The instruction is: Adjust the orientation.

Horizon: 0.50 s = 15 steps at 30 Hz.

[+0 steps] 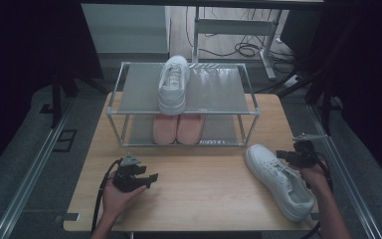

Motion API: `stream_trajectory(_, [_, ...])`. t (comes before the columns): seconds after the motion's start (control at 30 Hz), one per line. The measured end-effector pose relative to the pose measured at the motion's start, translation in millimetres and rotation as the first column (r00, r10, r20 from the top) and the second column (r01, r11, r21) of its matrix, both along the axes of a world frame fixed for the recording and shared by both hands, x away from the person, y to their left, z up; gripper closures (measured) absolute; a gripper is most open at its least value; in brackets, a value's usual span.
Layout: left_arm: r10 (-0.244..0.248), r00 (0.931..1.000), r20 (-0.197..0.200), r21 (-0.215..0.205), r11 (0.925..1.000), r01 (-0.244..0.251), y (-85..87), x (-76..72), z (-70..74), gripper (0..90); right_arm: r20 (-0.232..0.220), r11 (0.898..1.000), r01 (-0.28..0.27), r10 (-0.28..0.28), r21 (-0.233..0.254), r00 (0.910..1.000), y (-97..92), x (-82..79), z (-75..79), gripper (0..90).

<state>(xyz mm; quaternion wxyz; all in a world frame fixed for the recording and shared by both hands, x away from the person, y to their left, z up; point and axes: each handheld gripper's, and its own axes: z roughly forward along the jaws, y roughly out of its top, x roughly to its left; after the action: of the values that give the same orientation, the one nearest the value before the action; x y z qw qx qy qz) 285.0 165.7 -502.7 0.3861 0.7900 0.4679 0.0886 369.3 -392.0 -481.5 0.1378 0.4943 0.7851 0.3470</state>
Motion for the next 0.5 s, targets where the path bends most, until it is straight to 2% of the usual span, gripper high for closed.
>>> stream_trajectory(0.13, [0.001,1.0,0.002,-0.001,1.0,-0.001,1.1,-0.1,0.4,40.0,0.005,1.0,0.013,-0.013,0.009,0.9999,-3.9,-1.7,1.5,89.9])
stream_trajectory(0.23, [0.001,1.0,0.0,-0.002,1.0,-0.001,2.1,0.0,0.3,39.9,0.03,0.999,0.03,-0.031,0.028,0.9991,-9.8,-7.2,6.6,89.9])
stream_trajectory(0.5, [-0.001,1.0,0.002,-0.002,1.0,0.001,1.3,-0.5,1.1,39.9,0.101,1.0,0.019,-0.021,0.024,0.9947,-17.9,-35.7,24.0,89.9])
